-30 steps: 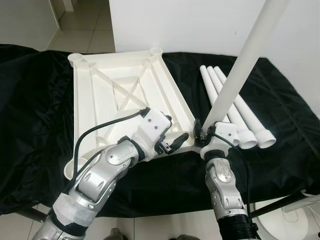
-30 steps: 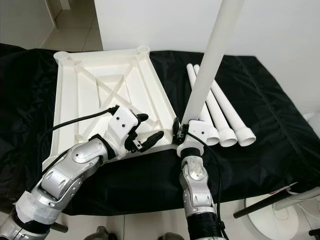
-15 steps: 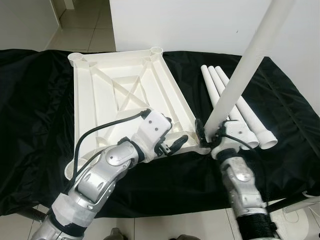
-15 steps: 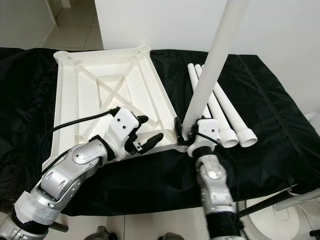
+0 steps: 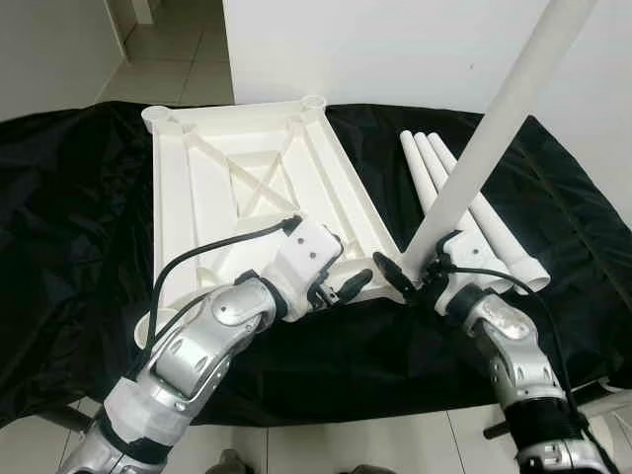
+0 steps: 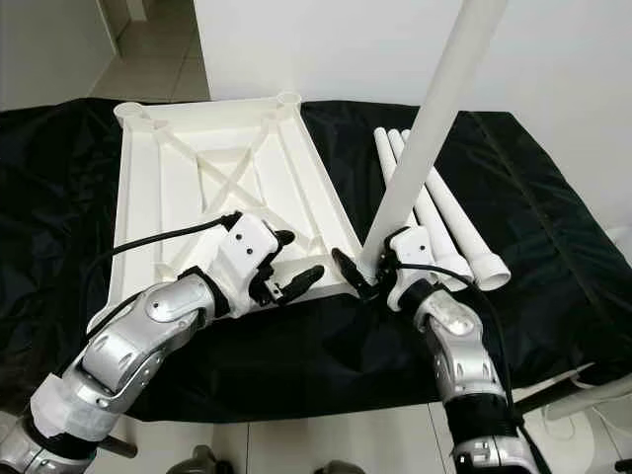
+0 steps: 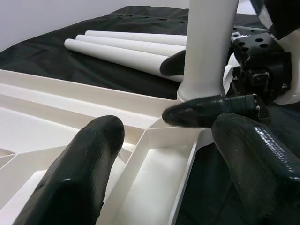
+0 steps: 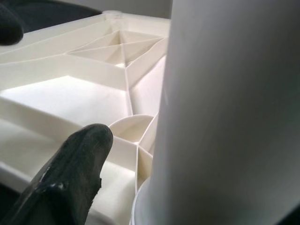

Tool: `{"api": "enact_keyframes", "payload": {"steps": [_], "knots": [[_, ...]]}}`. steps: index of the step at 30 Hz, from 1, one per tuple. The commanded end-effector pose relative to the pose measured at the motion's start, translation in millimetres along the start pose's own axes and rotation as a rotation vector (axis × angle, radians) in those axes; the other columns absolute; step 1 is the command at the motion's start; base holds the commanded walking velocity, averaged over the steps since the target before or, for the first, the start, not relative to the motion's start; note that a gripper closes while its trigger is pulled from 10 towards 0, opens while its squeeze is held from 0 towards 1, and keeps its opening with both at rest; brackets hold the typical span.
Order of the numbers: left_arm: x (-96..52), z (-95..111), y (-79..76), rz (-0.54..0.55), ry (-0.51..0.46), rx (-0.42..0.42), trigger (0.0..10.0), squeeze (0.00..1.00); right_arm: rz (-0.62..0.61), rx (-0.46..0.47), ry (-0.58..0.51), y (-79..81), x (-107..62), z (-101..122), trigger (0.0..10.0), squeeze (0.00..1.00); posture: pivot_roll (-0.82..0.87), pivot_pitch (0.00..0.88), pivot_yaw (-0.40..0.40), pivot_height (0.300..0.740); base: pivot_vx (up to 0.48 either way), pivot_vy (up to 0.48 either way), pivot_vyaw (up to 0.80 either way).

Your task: Building children table

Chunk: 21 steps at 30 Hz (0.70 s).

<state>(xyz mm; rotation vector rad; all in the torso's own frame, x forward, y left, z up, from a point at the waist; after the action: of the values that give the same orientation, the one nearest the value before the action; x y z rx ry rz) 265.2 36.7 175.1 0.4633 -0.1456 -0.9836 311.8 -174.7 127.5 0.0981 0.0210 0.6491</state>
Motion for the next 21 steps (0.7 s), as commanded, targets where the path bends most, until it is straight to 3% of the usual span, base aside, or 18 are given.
{"api": "enact_keyframes", "payload": {"steps": [1, 3, 4, 5, 6, 16, 17, 19, 20, 21], "knots": [[1.6, 4.5, -7.9, -0.106, -0.027, 0.013, 10.0, 0.0, 0.037, -0.016, 0.034, -2.6, 1.5, -3.3, 4.6, 0.0, -0.07, 0.0, -0.003, 0.74, 0.0, 0.0, 0.0], [1.8, 4.6, -8.0, -0.106, -0.027, 0.013, 10.0, 0.0, 0.042, -0.018, 0.039, -3.9, 2.0, -3.8, 4.6, 0.0, -0.07, 0.0, -0.003, 0.74, 0.0, 0.0, 0.0], [1.8, 4.8, -7.9, -0.106, -0.027, 0.014, 10.0, 0.0, 0.045, -0.024, 0.047, -5.5, 2.6, -4.4, 2.2, 0.0, -0.07, 0.0, -0.005, 0.74, 0.0, 0.0, 0.0], [1.8, 4.8, -7.9, -0.106, -0.027, 0.014, 10.0, 0.0, 0.045, -0.024, 0.047, -5.5, 2.6, -4.4, 2.2, 0.0, -0.07, 0.0, -0.005, 0.74, 0.0, 0.0, 0.0], [1.8, 4.8, -8.0, -0.106, -0.026, 0.016, 10.0, 0.0, 0.05, -0.026, 0.056, -7.3, 2.7, -5.1, 0.0, 0.0, -0.06, 0.0, -0.006, 0.74, 0.0, 0.0, 0.0], [1.5, 4.8, -8.4, -0.105, -0.022, 0.017, 10.0, 0.0, 0.058, 0.018, 0.093, -11.0, -3.5, -13.2, 0.0, 0.0, -0.06, 0.0, -0.013, 0.74, 0.0, 0.0, 0.0], [1.4, 4.7, -8.6, -0.104, -0.021, 0.017, 10.0, 0.0, 0.052, 0.037, 0.099, -10.0, -5.6, -17.0, 3.6, 0.0, -0.06, 0.0, -0.017, 0.74, 0.0, 0.0, 0.0], [1.3, 4.7, -8.7, -0.104, -0.021, 0.017, 10.0, 0.0, 0.047, 0.049, 0.102, -9.2, -6.9, -19.4, 3.6, 0.0, -0.06, 0.0, -0.017, 0.74, 0.0, 0.0, 0.0], [1.3, 4.5, -8.6, -0.104, -0.02, 0.018, 10.0, 0.0, 0.039, 0.067, 0.1, -7.1, -7.0, -22.1, 10.0, 0.0, -0.06, 0.0, -0.018, 0.74, 0.0, 0.0, 0.0], [1.3, 4.2, -8.5, -0.104, -0.019, 0.019, 10.0, 0.0, 0.019, 0.082, 0.092, -5.1, -6.0, -23.7, 10.0, 0.0, -0.06, 0.0, -0.018, 0.74, 0.0, 0.0, 0.0]]}}
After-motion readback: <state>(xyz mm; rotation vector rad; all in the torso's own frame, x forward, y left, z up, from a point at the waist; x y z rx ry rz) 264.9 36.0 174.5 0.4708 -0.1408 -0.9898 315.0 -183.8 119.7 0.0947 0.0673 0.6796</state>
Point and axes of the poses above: a point about 5 cm out from each wrist's last joint towards the gripper, its own x axis pointing out of the wrist towards the gripper, its own z axis along the axis of the wrist's last joint, y = z × x, the point moved 1 cm from there along x, pointing out of the wrist towards the gripper, and after that the axes turned 15 degrees about x, right-handed, at the moved point
